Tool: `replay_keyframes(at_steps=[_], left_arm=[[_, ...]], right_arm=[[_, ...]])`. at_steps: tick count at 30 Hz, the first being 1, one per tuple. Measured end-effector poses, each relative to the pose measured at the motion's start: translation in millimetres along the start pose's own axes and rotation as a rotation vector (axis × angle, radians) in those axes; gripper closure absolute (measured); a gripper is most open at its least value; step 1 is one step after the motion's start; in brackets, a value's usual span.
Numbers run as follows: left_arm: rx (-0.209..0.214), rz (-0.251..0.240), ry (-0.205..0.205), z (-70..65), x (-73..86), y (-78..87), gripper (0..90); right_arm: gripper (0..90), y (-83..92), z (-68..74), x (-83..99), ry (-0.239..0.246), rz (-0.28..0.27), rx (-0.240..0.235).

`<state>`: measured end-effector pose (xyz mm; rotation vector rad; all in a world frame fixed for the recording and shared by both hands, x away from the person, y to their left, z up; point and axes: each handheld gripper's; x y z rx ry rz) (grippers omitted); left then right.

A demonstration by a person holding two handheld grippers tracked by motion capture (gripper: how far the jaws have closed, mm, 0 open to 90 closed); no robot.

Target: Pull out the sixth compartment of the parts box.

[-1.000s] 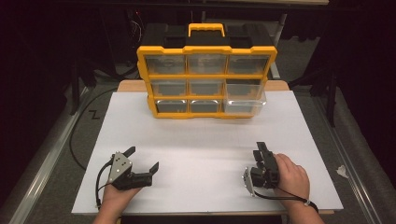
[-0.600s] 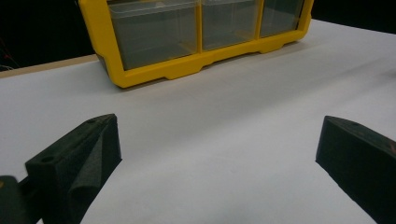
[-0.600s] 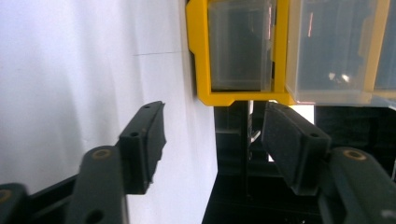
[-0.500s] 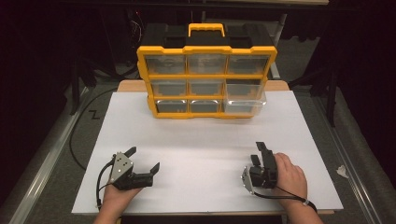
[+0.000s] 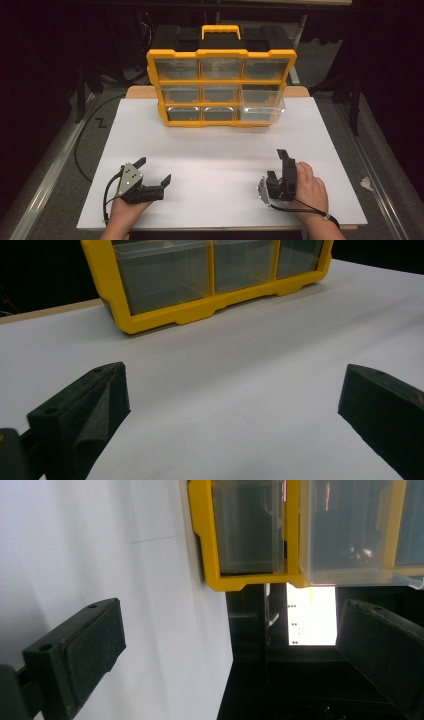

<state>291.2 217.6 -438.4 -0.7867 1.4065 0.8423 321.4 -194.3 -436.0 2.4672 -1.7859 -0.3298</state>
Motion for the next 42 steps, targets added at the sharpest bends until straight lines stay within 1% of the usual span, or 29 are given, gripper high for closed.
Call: replay_keyframes(at_steps=[3, 5, 8, 9, 10, 11, 12, 13, 14, 15, 16, 18, 20, 22, 23, 24, 26, 27, 28, 29, 30, 31, 33, 34, 35, 36, 37, 39, 42], left_arm=[[-0.001, -0.001, 0.001, 0.1, -0.1, 0.1, 0.8], [-0.002, 0.000, 0.000, 0.0, -0.1, 0.1, 0.8], [-0.004, 0.000, 0.000, 0.2, -0.2, 0.0, 0.9], [-0.005, 0.000, 0.000, 0.3, -0.3, 0.1, 1.0], [-0.006, -0.001, 0.001, 0.5, -0.3, 0.1, 1.0], [-0.005, -0.001, 0.001, 0.7, -0.4, 0.1, 1.1], [-0.005, -0.004, 0.003, 0.7, -0.5, 0.2, 1.2], [-0.004, -0.006, 0.004, 0.7, -0.6, 0.2, 1.2], [-0.004, -0.006, 0.006, 0.8, -0.7, 0.3, 1.2], [-0.004, -0.006, 0.006, 0.9, -0.7, 0.4, 1.3], [-0.005, -0.006, 0.006, 1.0, -0.9, 0.5, 1.3], [-0.006, -0.008, 0.008, 1.5, -1.1, 0.9, 1.3], [-0.009, -0.012, 0.012, 2.0, -1.4, 1.2, 1.3], [-0.011, -0.014, 0.012, 2.2, -1.5, 1.3, 1.3], [-0.012, -0.013, 0.013, 2.4, -1.5, 1.4, 1.3], [-0.013, -0.013, 0.017, 2.5, -1.6, 1.4, 1.3], [-0.014, -0.015, 0.019, 2.8, -1.9, 1.5, 1.3], [-0.015, -0.016, 0.021, 3.1, -2.1, 1.6, 1.3], [-0.015, -0.017, 0.023, 3.3, -2.1, 1.6, 1.3], [-0.015, -0.017, 0.024, 3.6, -2.2, 1.7, 1.3], [-0.015, -0.019, 0.025, 3.9, -2.2, 1.6, 1.3], [-0.016, -0.020, 0.027, 4.1, -2.1, 1.6, 1.3], [-0.016, -0.020, 0.030, 4.4, -2.1, 1.7, 1.3], [-0.016, -0.021, 0.031, 4.3, -2.1, 1.6, 1.3], [-0.014, -0.020, 0.030, 4.3, -2.1, 1.7, 1.3], [-0.013, -0.019, 0.029, 4.2, -2.2, 1.7, 1.3], [-0.013, -0.020, 0.031, 4.1, -2.1, 1.6, 1.3], [-0.013, -0.021, 0.034, 4.1, -2.2, 1.5, 1.3], [-0.013, -0.022, 0.036, 4.1, -2.3, 1.5, 1.3]], right_arm=[[0.9, 0.4, -0.1, 0.1, -0.002, -0.003, 0.005], [0.9, 0.5, 0.1, 1.1, -0.013, -0.001, 0.009], [0.9, 0.9, -2.4, 4.0, -0.072, 0.003, 0.010], [0.9, 1.5, -4.2, 6.9, -0.130, 0.006, 0.008], [0.9, 1.5, -4.2, 6.9, -0.130, 0.006, 0.008], [0.9, 1.7, -4.7, 8.4, -0.156, 0.009, 0.010], [0.9, 1.7, -5.1, 9.8, -0.190, 0.007, 0.014], [0.9, 1.6, -5.8, 11.6, -0.225, 0.004, 0.006], [0.9, 1.9, -4.7, 13.0, -0.279, 0.015, 0.004], [0.9, 1.9, -4.9, 14.5, -0.304, 0.020, 0.000], [0.9, 1.6, -6.0, 16.4, -0.310, 0.017, -0.005], [1.0, 1.9, -6.3, 19.5, -0.375, 0.020, -0.014], [1.0, 2.5, -7.4, 22.6, -0.457, 0.015, -0.009], [1.1, 3.5, -8.5, 24.8, -0.552, 0.012, -0.006], [1.1, 4.3, -11.0, 27.9, -0.616, 0.003, -0.013], [1.1, 4.3, -11.0, 27.9, -0.616, 0.003, -0.013], [1.1, 5.1, -12.4, 30.4, -0.696, -0.002, -0.021], [1.1, 6.0, -14.1, 33.1, -0.768, -0.009, -0.028], [1.1, 6.0, -14.1, 33.1, -0.768, -0.009, -0.028], [1.2, 6.6, -15.6, 35.8, -0.835, -0.020, -0.032], [1.2, 6.6, -15.6, 35.8, -0.835, -0.020, -0.032], [1.2, 6.8, -16.1, 36.4, -0.868, -0.022, -0.030], [1.2, 7.7, -17.2, 37.6, -0.918, -0.032, -0.024], [1.2, 9.5, -17.2, 38.5, -0.963, -0.047, -0.029], [1.2, 9.5, -17.2, 38.5, -0.963, -0.047, -0.029], [1.2, 10.3, -16.9, 39.0, -0.985, -0.056, -0.031], [1.2, 11.2, -16.7, 39.7, -1.010, -0.061, -0.034], [1.2, 13.1, -16.4, 41.5, -1.077, -0.077, -0.042], [1.1, 15.6, -15.9, 43.4, -1.152, -0.098, -0.039]])
Point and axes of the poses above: each handheld gripper's, and its own axes: y roughly backward along the jaws, x roughly out of its underside, z roughly to its left, and after that the axes turned 15 degrees about -z, right-handed
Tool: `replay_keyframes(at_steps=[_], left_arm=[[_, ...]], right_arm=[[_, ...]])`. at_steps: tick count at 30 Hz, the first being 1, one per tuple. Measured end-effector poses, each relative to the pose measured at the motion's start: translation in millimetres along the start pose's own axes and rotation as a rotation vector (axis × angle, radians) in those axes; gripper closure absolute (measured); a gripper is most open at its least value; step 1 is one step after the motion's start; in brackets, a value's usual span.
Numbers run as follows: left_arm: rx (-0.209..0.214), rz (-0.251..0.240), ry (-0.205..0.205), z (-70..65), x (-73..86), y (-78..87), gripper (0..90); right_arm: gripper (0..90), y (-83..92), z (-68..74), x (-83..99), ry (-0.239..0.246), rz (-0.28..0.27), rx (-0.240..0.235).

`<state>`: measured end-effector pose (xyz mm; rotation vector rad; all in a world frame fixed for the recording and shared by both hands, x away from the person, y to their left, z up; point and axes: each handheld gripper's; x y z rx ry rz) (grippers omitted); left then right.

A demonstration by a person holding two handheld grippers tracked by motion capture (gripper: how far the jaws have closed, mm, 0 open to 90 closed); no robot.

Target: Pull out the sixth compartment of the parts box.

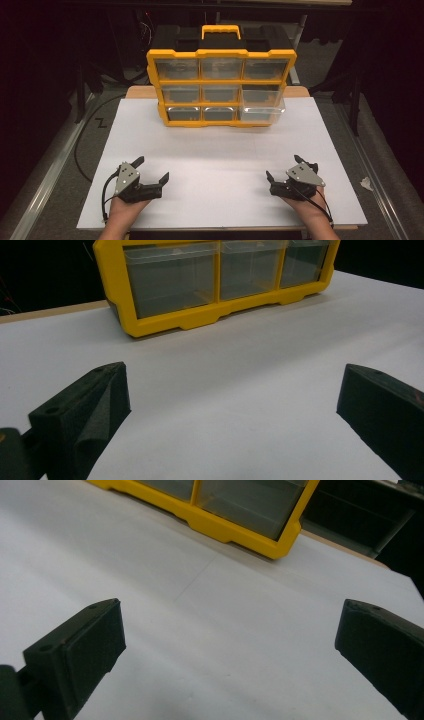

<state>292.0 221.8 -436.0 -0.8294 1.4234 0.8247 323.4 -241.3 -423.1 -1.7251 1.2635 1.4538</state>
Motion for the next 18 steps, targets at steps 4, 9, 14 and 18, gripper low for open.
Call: replay_keyframes(at_steps=[4, 9, 14, 18], left_arm=[[0.001, 0.001, 0.006, 0.0, 0.2, -0.4, 1.3], [0.006, 0.004, 0.013, 0.1, 0.2, -0.4, 1.3], [0.009, 0.007, 0.031, 0.2, 0.6, -1.1, 1.4], [0.007, 0.011, 0.029, -0.8, 1.0, -1.7, 1.4]], right_arm=[[1.1, 3.0, -0.5, 1.6, -0.069, -0.020, -0.010], [1.1, 2.8, -7.8, 3.9, -0.219, -0.052, -0.019], [1.1, 2.3, -12.0, 6.6, -0.238, -0.055, -0.014], [1.2, 3.0, -13.3, 6.1, -0.229, -0.064, -0.014]])
Point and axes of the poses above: each handheld gripper's, and its own axes: y roughly backward along the jaws, x roughly out of its underside, z roughly to its left, and after that the axes turned 15 degrees about -z, right-handed
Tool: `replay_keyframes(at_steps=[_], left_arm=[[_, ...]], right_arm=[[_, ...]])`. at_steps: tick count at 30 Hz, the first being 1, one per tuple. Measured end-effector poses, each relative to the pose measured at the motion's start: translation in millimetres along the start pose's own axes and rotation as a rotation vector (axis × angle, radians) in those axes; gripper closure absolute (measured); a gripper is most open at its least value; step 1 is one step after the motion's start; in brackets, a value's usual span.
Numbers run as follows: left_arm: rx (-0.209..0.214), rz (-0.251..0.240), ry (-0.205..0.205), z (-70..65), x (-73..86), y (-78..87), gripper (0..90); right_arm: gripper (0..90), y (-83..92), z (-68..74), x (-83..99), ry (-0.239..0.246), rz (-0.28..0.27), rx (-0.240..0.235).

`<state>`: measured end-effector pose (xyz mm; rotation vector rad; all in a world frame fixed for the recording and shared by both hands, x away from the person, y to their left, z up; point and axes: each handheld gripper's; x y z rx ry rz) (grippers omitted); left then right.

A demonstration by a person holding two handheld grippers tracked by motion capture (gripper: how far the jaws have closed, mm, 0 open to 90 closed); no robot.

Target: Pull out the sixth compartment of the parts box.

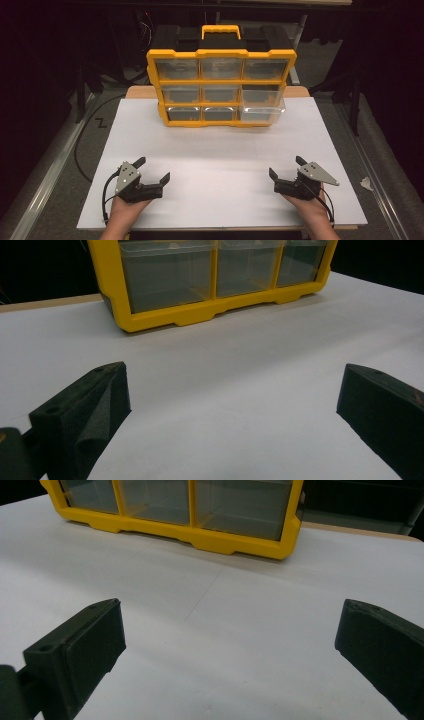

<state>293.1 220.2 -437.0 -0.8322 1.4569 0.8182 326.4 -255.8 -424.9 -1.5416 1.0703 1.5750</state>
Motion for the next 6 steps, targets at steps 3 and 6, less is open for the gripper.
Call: replay_keyframes(at_steps=[3, 6], left_arm=[[0.000, 0.002, -0.002, -0.5, 0.0, 0.1, 1.5], [0.000, 0.002, -0.006, -0.4, 0.0, 0.4, 1.4]], right_arm=[[1.1, 0.3, 0.4, -0.7, 0.010, -0.005, 0.001], [1.1, 0.6, 1.0, -1.2, 0.022, -0.005, 0.003]])
Point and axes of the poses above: each handheld gripper's, and its own axes: y roughly backward along the jaws, x roughly out of its underside, z roughly to its left, and after that the axes turned 15 degrees about -z, right-handed
